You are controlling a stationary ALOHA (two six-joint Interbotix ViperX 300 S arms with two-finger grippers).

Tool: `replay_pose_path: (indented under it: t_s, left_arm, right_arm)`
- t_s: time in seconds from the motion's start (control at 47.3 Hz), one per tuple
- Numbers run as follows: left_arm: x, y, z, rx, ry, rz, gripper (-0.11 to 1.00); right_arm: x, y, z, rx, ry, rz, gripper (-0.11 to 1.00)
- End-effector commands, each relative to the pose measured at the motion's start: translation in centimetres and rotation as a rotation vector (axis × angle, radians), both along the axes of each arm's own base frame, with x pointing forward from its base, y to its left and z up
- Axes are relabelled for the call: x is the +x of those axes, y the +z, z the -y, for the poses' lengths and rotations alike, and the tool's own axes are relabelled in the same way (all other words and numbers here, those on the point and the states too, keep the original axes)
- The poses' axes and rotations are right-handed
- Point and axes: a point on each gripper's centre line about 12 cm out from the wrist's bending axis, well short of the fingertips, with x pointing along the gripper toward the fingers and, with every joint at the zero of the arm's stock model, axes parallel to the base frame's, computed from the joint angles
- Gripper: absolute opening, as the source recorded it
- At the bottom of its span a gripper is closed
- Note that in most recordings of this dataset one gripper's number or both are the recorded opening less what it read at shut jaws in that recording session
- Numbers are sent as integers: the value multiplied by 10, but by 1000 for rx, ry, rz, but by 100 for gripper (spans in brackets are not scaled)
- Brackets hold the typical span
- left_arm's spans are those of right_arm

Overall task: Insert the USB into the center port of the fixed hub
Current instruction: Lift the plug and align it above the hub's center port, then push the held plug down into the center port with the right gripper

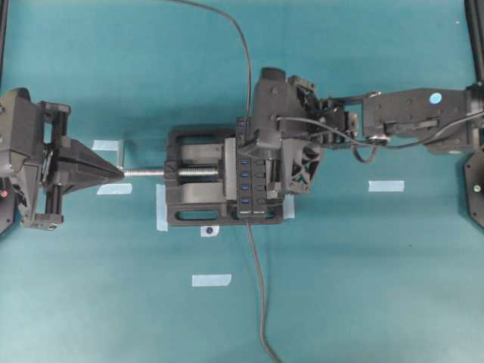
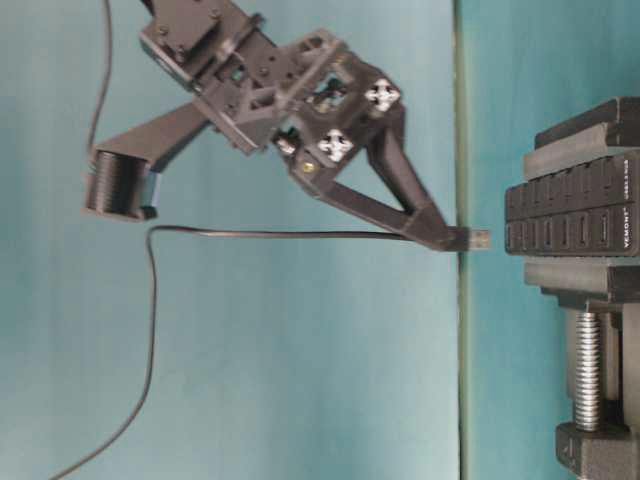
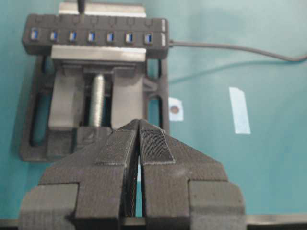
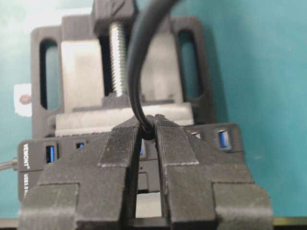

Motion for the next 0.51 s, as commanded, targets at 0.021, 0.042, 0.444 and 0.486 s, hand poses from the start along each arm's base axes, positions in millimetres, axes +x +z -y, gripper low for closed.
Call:
replay_pose_path:
  t_s: [0.021, 0.042, 0.444, 0.486]
  left_arm:
    - [5, 12, 0, -1, 1, 38, 0]
    - [5, 11, 0, -1, 1, 37, 0]
    - [5, 11, 0, -1, 1, 37, 0]
    - [5, 11, 0, -1, 1, 37, 0]
  right_arm:
    - [5, 9, -2, 0, 4, 32, 10]
    - [5, 8, -2, 1, 4, 29, 10]
    - [6, -5, -2, 3, 6, 5, 10]
    - [6, -6, -3, 4, 8, 2, 10]
